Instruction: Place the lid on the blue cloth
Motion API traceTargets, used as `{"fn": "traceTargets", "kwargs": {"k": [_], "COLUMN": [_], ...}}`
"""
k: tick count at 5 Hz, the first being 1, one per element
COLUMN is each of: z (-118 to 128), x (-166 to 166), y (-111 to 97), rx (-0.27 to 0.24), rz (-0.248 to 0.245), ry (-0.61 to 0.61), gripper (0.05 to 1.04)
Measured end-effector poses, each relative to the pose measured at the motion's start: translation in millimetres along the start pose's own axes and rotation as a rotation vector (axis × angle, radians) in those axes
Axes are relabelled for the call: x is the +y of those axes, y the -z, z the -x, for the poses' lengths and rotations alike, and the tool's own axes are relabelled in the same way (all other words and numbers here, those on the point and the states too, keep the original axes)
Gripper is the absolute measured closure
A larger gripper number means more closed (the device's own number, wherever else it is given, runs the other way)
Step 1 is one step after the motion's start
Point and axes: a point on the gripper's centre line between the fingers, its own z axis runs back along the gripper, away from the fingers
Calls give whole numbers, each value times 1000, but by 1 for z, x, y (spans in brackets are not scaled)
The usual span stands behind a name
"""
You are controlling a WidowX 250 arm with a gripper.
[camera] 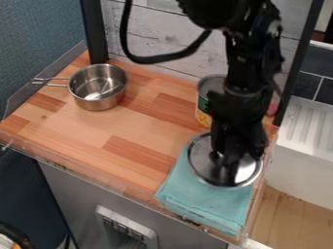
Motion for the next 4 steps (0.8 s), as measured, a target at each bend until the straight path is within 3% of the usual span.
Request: {"fn": "traceTargets", "kwargs": {"k": [1, 2, 3, 4], "z": [28, 38, 35, 30], "x": [-3, -4, -6, -8], "y": [12, 13, 19, 23], "rx": [78, 72, 55, 46], "rz": [-22, -17, 29, 60], "ry": [-14, -35, -46, -41], "gripper": [801, 801, 741, 443]}}
